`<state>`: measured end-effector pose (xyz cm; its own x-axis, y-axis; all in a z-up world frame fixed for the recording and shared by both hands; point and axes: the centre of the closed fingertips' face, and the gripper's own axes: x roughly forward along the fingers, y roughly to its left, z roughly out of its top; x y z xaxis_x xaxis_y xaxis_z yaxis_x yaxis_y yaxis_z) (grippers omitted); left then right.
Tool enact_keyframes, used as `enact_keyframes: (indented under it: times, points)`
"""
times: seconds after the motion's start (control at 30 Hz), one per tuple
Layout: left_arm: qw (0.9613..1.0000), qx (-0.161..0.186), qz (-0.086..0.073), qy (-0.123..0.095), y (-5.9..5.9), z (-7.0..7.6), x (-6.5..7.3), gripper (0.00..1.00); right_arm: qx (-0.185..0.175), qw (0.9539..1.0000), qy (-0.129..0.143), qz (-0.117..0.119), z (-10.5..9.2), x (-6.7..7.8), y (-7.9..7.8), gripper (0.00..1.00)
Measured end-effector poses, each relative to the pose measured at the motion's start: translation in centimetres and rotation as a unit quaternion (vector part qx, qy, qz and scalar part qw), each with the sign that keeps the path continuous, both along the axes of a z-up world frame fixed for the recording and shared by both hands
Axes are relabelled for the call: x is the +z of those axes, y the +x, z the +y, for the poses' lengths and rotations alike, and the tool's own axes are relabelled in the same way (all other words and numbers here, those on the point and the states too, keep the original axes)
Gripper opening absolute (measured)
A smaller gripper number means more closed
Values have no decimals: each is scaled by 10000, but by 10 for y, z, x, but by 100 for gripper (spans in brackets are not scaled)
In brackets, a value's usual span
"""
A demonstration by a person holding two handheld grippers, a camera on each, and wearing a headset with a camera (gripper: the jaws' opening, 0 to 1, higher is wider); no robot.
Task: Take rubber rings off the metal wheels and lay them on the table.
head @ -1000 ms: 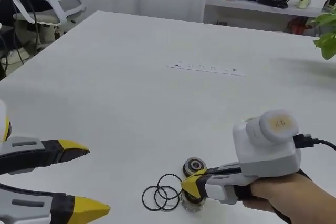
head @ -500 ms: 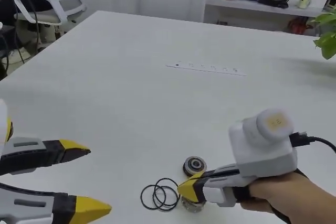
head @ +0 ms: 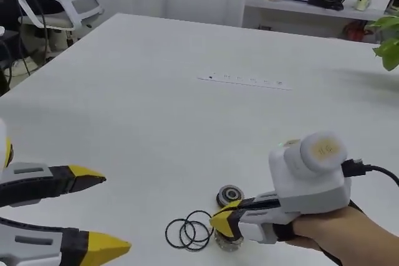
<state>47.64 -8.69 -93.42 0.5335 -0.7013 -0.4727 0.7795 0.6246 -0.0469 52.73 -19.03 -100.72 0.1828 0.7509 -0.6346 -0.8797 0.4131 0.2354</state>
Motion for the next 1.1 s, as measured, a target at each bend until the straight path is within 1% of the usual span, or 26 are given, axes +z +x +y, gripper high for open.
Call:
enact_keyframes:
  times: [0.1,0.27,0.33,0.5,0.6,0.7,0.8,0.87,0.97,1.03,1.1]
  points:
    - [10000,-18,10,14,0,-1,0,63,-36,10000,-28,-20,-2,0,2,6]
    - [10000,-63,-2,42,2,-2,1,63,-86,9999,-78,-87,-5,0,6,6]
    - [10000,-74,-26,51,4,-2,3,63,-122,9999,-31,-114,-5,2,8,6]
    - [9999,-110,-85,52,9,-2,10,63,-233,9994,185,-197,-5,12,16,7]
    - [9997,-169,-135,69,14,-4,15,64,-330,9982,399,-289,-5,22,23,8]
    - [9994,-239,-226,89,20,-7,22,64,-463,9969,490,-394,-9,28,31,9]
    - [9987,-342,-365,93,29,-13,34,65,-670,9952,549,-449,-16,32,40,9]
    - [9980,-421,-467,99,35,-17,42,66,-864,9934,610,-446,-22,33,47,9]
    - [9972,-515,-534,97,42,-24,50,67,-1159,9902,634,-448,-32,34,58,9]
    - [9957,-631,-661,129,47,-30,57,68,-1247,9889,651,-470,-36,34,61,9]
    - [9947,-713,-725,126,51,-35,63,69,-1327,9880,641,-457,-40,33,64,9]
